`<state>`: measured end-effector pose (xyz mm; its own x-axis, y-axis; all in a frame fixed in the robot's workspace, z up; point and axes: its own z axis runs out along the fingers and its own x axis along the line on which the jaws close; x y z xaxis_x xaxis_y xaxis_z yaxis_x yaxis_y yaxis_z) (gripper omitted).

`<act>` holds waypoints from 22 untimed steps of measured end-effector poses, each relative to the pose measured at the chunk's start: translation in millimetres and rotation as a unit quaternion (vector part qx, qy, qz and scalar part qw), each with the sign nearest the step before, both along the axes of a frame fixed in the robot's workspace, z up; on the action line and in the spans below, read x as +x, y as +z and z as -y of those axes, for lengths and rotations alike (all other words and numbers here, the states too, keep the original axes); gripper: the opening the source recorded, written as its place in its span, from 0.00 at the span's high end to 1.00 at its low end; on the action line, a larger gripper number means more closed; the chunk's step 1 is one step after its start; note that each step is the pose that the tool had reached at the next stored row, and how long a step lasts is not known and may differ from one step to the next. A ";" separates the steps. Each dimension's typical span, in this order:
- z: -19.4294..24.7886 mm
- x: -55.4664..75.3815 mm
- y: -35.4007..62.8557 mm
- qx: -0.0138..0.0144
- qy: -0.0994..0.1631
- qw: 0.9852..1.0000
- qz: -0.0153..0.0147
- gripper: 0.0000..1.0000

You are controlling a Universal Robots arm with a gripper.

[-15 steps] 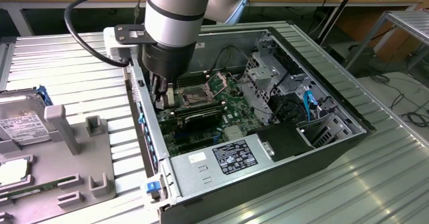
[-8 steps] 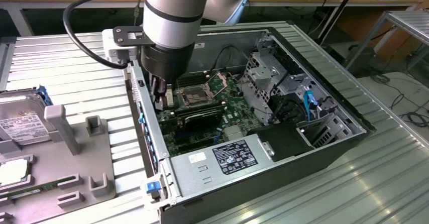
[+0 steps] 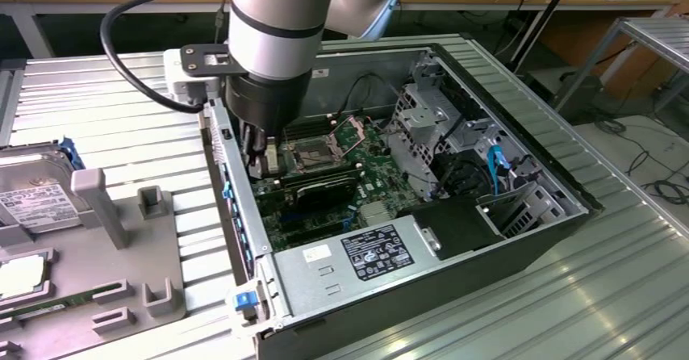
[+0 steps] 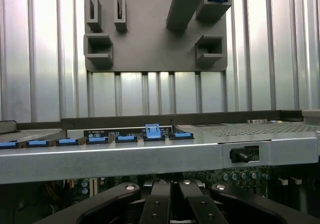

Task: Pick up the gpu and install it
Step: 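Press down on the gpu until it lock into place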

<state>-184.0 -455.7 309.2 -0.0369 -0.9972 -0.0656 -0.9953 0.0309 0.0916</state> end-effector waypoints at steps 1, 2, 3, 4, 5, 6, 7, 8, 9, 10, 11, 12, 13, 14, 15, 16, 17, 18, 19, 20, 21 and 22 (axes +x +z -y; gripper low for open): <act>0.0 -0.1 -0.1 0.000 0.000 1.000 0.000 0.89; 0.1 -0.3 -0.2 0.000 -0.001 1.000 0.000 0.89; 0.2 -1.1 -0.2 -0.001 -0.002 1.000 0.000 0.89; 0.3 -1.3 -0.2 -0.001 -0.002 1.000 0.000 0.89; 0.3 -1.3 -0.3 -0.001 -0.002 1.000 0.001 0.89; 0.4 -1.5 -0.8 -0.001 -0.003 1.000 0.002 0.89; 0.3 -1.8 -2.3 -0.001 -0.003 1.000 0.004 0.89; 0.3 -1.9 -3.6 -0.001 -0.003 1.000 0.006 0.89; 0.1 -1.9 -5.9 0.000 -0.003 1.000 0.009 0.89; 0.3 -2.1 -6.6 -0.001 -0.003 1.000 0.010 0.89; 0.3 -2.1 -6.7 -0.001 -0.003 1.000 0.011 0.89; 0.3 -2.2 -6.5 -0.001 -0.003 1.000 0.011 0.89; 0.3 -2.1 -6.5 -0.001 -0.003 1.000 0.011 0.89; 0.3 -2.0 -6.4 -0.001 -0.003 1.000 0.011 0.89; 0.3 -1.4 -5.9 -0.001 -0.004 1.000 0.009 0.89; 0.3 -0.8 -4.9 -0.001 -0.004 1.000 0.005 0.89; 0.4 -0.1 -3.4 -0.001 -0.005 1.000 0.000 0.89; 0.6 0.2 -2.6 -0.001 -0.005 1.000 -0.004 0.89; 1.1 0.2 -2.3 -0.001 -0.005 1.000 -0.005 0.89; 2.0 0.1 -1.8 -0.002 -0.006 1.000 -0.006 0.89; 2.8 0.1 -1.2 -0.005 -0.007 1.000 -0.007 0.89; 3.3 0.1 0.0 -0.009 -0.007 1.000 -0.008 0.89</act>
